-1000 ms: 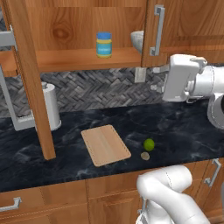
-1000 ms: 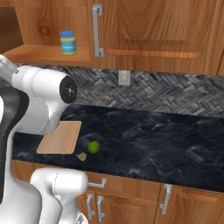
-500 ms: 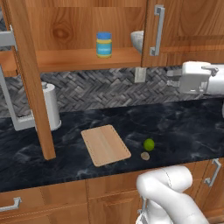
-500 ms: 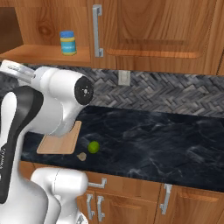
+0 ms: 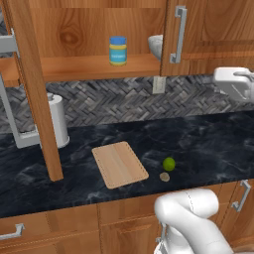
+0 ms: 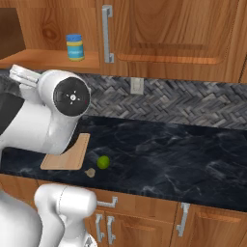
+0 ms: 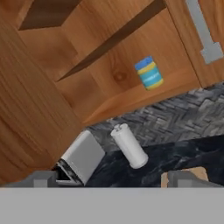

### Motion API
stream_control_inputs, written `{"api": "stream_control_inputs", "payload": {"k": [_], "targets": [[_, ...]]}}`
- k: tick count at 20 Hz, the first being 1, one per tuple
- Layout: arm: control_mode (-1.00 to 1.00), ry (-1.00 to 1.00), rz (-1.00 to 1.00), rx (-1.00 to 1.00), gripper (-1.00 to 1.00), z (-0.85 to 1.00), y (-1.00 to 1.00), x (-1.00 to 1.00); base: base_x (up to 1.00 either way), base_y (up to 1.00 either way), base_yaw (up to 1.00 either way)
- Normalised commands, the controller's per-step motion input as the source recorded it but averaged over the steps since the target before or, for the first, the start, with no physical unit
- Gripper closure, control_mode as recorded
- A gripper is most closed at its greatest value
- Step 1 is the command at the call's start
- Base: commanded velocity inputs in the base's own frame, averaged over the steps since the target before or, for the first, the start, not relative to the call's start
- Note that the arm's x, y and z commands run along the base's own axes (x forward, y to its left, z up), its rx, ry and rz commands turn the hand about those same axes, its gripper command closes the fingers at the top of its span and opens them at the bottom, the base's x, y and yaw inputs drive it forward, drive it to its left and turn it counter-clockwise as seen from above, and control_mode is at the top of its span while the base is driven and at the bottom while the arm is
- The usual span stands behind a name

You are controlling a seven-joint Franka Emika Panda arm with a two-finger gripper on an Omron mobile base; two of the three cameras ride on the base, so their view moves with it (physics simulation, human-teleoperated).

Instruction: Open the cabinet. Place the bowl and condiment on the counter. Then place the lime and garlic on the cutting board.

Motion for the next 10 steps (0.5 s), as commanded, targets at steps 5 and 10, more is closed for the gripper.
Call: {"api": "stream_control_inputs", "payload": {"k": [5, 10], "targets": [[-1.0, -0.11, -0.29, -0.04, -1.0, 0.03, -0.21, 0.17, 0.0, 0.0, 0.0], [-1.0, -0.07, -0.13, 0.0, -1.0, 0.07, -0.01, 0.36, 0.0, 0.0, 0.0]]}}
